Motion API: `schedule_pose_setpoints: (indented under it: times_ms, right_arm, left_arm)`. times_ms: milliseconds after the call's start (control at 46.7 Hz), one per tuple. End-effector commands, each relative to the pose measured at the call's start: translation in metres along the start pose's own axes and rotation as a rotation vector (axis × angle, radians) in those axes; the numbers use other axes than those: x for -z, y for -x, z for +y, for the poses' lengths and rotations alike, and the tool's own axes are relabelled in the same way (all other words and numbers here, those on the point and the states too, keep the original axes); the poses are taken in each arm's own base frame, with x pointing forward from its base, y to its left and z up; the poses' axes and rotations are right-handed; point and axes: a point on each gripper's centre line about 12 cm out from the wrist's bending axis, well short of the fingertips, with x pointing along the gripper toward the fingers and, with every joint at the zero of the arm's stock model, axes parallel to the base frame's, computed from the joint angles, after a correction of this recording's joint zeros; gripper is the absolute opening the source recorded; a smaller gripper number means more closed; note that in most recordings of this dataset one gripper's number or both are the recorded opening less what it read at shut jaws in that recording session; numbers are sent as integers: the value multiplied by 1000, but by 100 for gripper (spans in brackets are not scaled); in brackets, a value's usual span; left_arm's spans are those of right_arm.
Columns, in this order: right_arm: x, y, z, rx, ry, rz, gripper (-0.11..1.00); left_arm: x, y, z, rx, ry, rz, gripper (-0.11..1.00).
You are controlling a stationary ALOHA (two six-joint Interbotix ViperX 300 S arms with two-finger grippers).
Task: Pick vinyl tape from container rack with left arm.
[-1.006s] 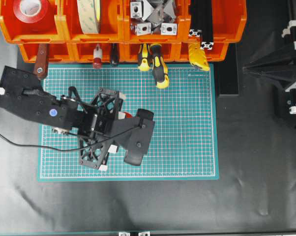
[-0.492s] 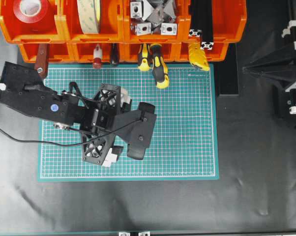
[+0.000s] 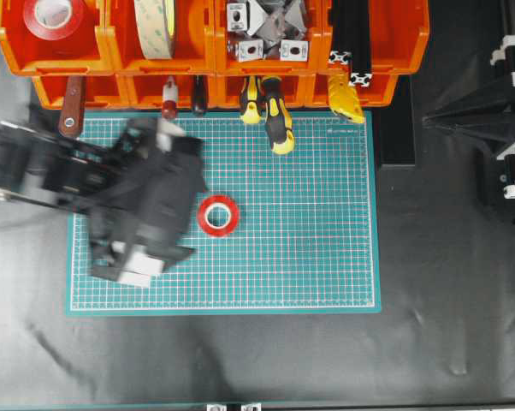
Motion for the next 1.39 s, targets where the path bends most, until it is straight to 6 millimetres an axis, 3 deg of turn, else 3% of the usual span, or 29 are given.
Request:
schedule_pose_setpoints:
  times_ms: [0, 342, 428, 621, 792, 1370]
  right_arm:
    - [-13, -1, 1, -2, -1, -29, 0]
    - [-13, 0, 1, -2, -3, -31, 0]
    - [-13, 0, 1, -2, -3, -31, 0]
    - [-13, 0, 1, -2, -1, -29, 0]
    - [-13, 0, 1, -2, -1, -29, 0]
    - [-10, 0, 1, -4, -1, -21, 0]
  left_arm:
    - [-2, 54, 1, 0, 4, -130, 87]
    - [54, 161, 6, 9, 70, -524, 87]
    - [72, 173, 10, 4, 102, -580, 86]
    - [104, 187, 10, -2, 114, -649, 83]
    - [119, 197, 9, 2, 104, -769, 83]
    - [131, 195, 8, 7, 112, -807, 83]
